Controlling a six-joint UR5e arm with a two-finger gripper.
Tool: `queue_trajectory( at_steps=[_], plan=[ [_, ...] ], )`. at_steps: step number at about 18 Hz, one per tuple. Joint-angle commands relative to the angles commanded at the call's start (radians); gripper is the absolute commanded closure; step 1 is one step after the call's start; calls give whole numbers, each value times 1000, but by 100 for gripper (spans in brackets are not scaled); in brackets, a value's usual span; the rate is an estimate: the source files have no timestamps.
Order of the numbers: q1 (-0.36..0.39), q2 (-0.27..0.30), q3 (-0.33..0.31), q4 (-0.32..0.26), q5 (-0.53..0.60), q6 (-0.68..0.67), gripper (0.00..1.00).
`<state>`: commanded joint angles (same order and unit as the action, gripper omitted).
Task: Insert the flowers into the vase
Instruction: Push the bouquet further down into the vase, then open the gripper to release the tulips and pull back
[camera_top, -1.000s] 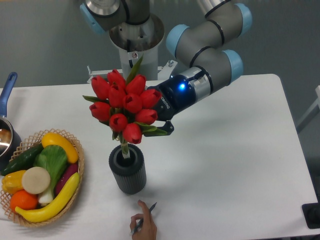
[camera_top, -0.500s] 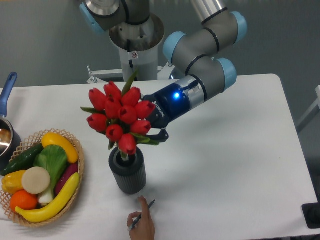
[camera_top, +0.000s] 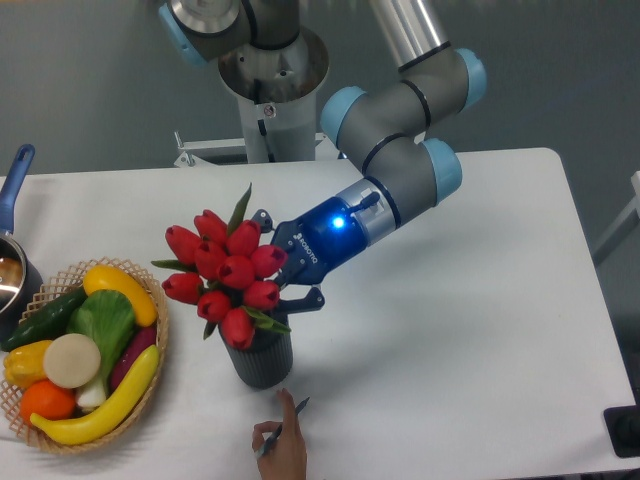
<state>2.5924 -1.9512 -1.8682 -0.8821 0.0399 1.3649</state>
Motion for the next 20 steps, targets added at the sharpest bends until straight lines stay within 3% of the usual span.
queue_trajectory(
  at_steps=[10,11,12,15,16,17,20],
  plan=[
    [3,-17,-22,0,107,56,60],
    [3,-20,-22,0,109,57,54],
    [3,-29,-20,2,113,68,39],
    [11,-31,-20,3,117,100,22],
    [17,-31,-19,3,115,102,7],
    [20,-29,-17,5,115,99,0],
    [43,-23,-17,6,117,100,0]
  ],
)
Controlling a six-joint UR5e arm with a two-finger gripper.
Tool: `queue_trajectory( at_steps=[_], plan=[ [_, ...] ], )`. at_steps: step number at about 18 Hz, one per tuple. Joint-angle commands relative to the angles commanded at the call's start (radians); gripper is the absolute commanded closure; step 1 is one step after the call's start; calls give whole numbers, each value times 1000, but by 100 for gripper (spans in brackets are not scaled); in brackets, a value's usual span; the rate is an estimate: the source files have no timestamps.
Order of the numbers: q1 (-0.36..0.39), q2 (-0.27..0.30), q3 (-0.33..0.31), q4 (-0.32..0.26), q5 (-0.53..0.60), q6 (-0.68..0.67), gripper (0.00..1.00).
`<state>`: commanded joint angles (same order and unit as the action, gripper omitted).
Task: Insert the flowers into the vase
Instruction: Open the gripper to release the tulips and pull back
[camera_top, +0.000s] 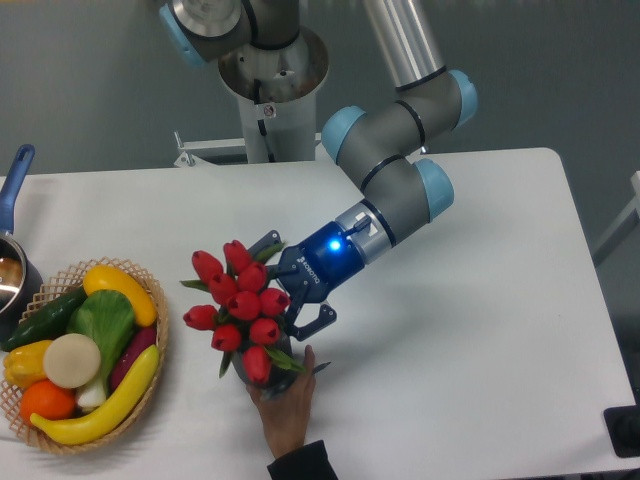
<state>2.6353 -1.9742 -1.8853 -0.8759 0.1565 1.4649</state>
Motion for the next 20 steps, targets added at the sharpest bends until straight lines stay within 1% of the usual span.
queue_trajectory(
  at_steps=[2,3,4,6,7,10,12,15,17,19,20],
  plan=[
    [18,20,2,0,2,3,0],
    [31,40,2,0,5,5,0],
    [40,61,3,-2,33,3,0],
    [54,90,-9,-2,180,3,0],
    [55,98,-12,-2,231,5,0],
    [58,120,-9,-2,262,5,0],
    [74,143,-11,-2,313,6,0],
    [81,192,5,-2,490,6,0],
    [103,221,17,-2,596,12,0],
    [123,262,24,2,655,50,0],
    [140,284,41,0,661,54,0]
  ],
)
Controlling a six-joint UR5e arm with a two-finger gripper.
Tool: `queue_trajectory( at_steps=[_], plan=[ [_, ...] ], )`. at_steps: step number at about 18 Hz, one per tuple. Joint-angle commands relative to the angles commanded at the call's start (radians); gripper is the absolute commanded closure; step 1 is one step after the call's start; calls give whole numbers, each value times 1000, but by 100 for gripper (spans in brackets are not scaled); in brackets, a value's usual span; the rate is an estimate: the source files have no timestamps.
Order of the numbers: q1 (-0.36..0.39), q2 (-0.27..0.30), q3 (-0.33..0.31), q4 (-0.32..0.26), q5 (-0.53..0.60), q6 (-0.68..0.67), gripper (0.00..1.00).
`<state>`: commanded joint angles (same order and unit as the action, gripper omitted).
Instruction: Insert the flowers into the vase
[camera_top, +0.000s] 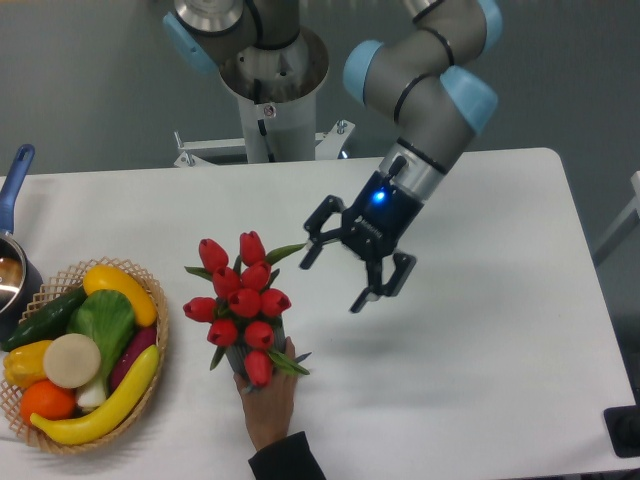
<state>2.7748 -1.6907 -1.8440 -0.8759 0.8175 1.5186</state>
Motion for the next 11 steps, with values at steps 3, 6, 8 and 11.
queue_trajectory(
  at_steps=[3,6,8,11],
  plan=[
    [80,20,72,-5,5,-2,0],
    [129,19,161,-15,57,5,0],
    [134,17,193,-31,112,20,0],
    [138,17,229,-153,182,185,0]
  ],
)
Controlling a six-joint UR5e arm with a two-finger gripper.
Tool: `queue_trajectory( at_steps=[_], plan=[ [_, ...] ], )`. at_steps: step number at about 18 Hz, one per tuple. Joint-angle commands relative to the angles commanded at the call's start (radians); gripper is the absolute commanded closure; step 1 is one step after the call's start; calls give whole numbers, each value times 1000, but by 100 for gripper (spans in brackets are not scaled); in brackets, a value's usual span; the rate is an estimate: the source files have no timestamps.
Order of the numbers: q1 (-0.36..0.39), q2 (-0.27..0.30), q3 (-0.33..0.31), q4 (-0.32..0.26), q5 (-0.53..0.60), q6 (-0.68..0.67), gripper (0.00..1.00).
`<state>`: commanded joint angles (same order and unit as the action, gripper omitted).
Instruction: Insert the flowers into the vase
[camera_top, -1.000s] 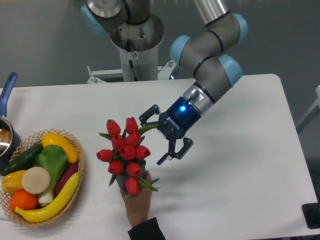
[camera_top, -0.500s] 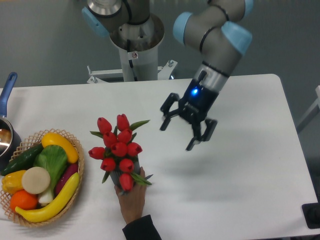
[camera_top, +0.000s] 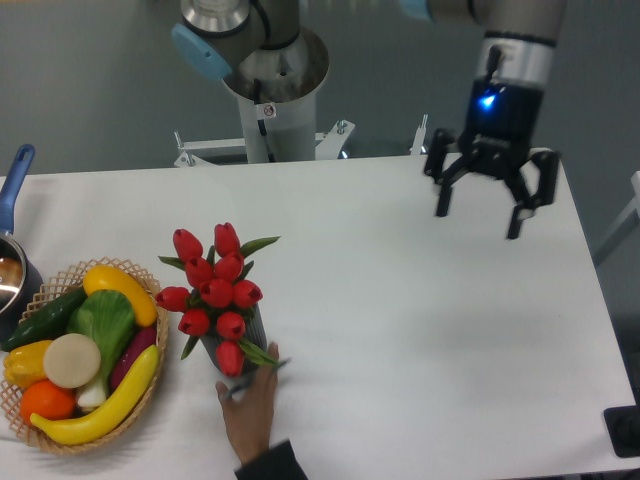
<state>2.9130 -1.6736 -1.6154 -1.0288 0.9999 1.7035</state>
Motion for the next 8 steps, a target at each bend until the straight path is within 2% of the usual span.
queue_trajectory(
  at_steps=[2,3,8],
  plan=[
    [3,0,26,-95,55,150,0],
    [9,0,32,-123,81,209,0],
    [25,3,20,-181,104,326,0]
  ],
)
